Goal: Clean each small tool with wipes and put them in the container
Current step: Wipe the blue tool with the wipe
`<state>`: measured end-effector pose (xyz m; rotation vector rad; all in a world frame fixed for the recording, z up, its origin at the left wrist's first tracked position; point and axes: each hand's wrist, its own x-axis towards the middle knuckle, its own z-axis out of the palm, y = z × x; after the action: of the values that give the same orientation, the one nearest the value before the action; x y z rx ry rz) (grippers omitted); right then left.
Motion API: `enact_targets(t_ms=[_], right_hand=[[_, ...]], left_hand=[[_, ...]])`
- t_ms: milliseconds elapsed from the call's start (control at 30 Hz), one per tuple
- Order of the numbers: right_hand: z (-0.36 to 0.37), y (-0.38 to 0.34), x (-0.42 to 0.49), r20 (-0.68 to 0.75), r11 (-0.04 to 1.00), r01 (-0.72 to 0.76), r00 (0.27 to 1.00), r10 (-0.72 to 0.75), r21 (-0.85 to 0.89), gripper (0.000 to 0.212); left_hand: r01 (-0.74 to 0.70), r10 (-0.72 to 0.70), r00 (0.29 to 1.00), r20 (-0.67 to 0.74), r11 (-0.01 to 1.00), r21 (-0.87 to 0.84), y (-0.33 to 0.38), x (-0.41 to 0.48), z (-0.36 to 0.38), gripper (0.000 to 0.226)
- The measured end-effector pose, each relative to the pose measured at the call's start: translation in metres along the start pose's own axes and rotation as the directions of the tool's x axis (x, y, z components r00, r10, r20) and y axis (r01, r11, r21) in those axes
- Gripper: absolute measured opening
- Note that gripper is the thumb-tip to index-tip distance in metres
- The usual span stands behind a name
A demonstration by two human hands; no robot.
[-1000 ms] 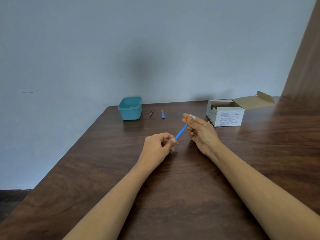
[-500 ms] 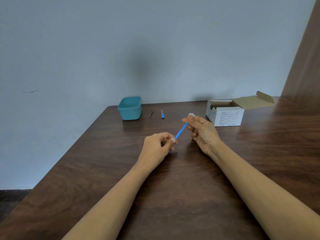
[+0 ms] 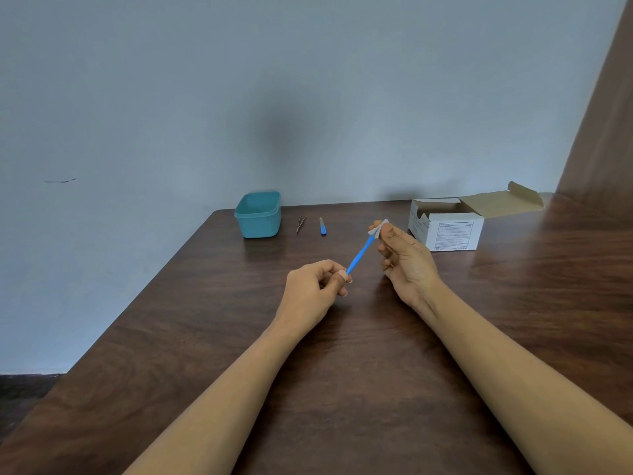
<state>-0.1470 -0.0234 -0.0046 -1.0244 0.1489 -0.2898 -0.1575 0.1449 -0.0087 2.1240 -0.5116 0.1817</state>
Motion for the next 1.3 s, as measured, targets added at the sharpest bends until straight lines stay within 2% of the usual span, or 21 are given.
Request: enact_targets(t_ms=[133, 233, 400, 600, 767, 933, 1100, 1300], right_hand=[[0.003, -0.002, -0.002, -0.017, 0.992, -0.064, 0.998, 0.067, 0.113, 0.006], [0.004, 0.001, -0.003, 0.004, 0.984, -0.115, 0.993, 0.116, 0.134, 0.007], [0.005, 0.005, -0.003, 0.042, 0.992, -0.125, 0.991, 0.124, 0.018, 0.011], [0.005, 0.005, -0.003, 0.146, 0.988, -0.127, 0.979, 0.139, -0.088, 0.038], [0.006, 0.005, -0.005, 0.163, 0.991, -0.106, 0.979, 0.119, -0.084, 0.036], [0.009, 0.008, -0.007, 0.148, 0.996, -0.053, 0.987, 0.063, -0.071, 0.011], [0.015, 0.007, -0.01, 0.152, 0.999, -0.049, 0.987, 0.047, 0.012, 0.017], [0.013, 0.007, -0.011, 0.188, 1.0, 0.006, 0.982, 0.0, -0.027, 0.008]], left_hand=[[-0.012, 0.011, 1.0, -0.029, 0.999, -0.033, 0.001, -0.002, -0.001, 0.015], [-0.014, 0.012, 0.999, -0.045, 0.999, -0.044, 0.002, -0.002, -0.001, 0.016], [-0.021, 0.019, 0.998, -0.068, 0.999, -0.04, 0.003, -0.003, -0.001, 0.016], [-0.026, 0.024, 0.997, -0.07, 0.999, -0.024, 0.002, -0.002, -0.001, 0.016], [-0.029, 0.029, 0.999, -0.036, 0.999, -0.025, 0.002, -0.002, -0.001, 0.015], [-0.036, 0.037, 0.999, 0.01, 0.999, -0.029, 0.002, -0.001, -0.001, 0.016], [-0.039, 0.04, 0.997, 0.064, 0.999, -0.018, 0.001, 0.0, 0.0, 0.016], [-0.06, 0.059, 0.996, 0.073, 0.998, 0.01, -0.001, 0.002, 0.002, 0.019]])
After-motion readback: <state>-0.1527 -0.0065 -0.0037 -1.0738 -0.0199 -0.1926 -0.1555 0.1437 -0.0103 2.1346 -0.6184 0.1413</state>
